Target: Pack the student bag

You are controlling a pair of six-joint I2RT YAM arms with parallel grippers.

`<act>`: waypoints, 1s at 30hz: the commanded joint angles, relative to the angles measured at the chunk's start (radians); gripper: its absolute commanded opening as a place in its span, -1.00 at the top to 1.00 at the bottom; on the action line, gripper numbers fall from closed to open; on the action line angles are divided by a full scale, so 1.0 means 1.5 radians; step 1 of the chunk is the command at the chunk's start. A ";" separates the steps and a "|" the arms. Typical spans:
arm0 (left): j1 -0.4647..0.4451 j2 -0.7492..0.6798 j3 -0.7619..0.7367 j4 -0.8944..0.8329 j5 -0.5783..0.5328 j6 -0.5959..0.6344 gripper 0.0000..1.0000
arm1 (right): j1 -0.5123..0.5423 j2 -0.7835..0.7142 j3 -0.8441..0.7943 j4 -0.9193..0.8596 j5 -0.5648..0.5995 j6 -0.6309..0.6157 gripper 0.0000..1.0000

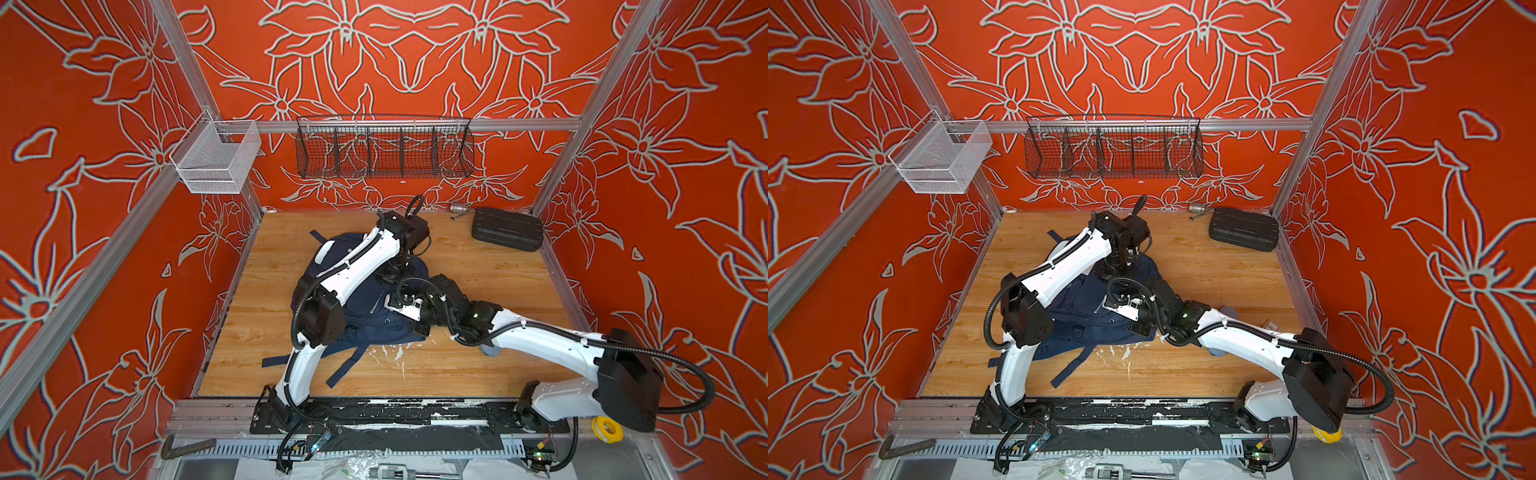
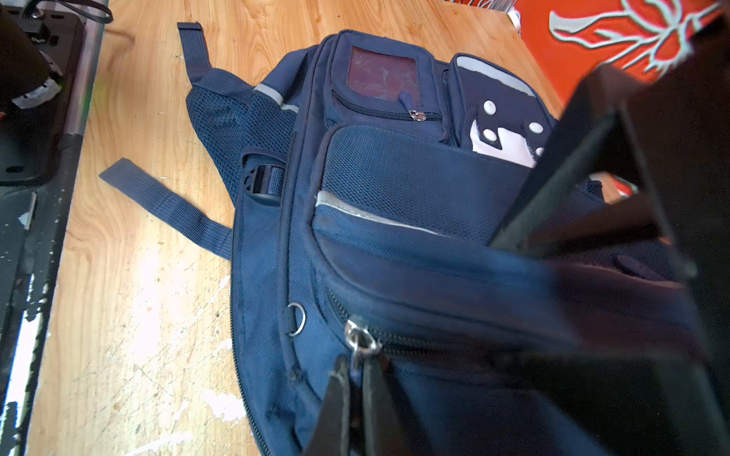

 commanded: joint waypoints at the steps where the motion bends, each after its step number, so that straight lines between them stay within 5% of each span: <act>1: 0.003 0.018 0.029 -0.049 -0.025 0.000 0.70 | 0.003 -0.007 0.016 -0.008 -0.030 0.002 1.00; 3: 0.003 0.031 0.071 -0.050 -0.003 -0.015 1.00 | 0.011 -0.006 0.013 -0.001 -0.032 0.014 1.00; 10: 0.023 0.054 0.222 0.009 0.099 -0.106 1.00 | 0.081 0.008 -0.011 0.077 0.052 0.039 1.00; 21: 0.093 -0.055 0.061 0.211 0.182 -0.286 1.00 | 0.150 0.108 0.091 0.088 0.270 0.093 1.00; 30: 0.141 -0.101 0.048 0.282 0.125 -0.363 1.00 | 0.145 0.011 0.022 0.124 0.247 0.087 1.00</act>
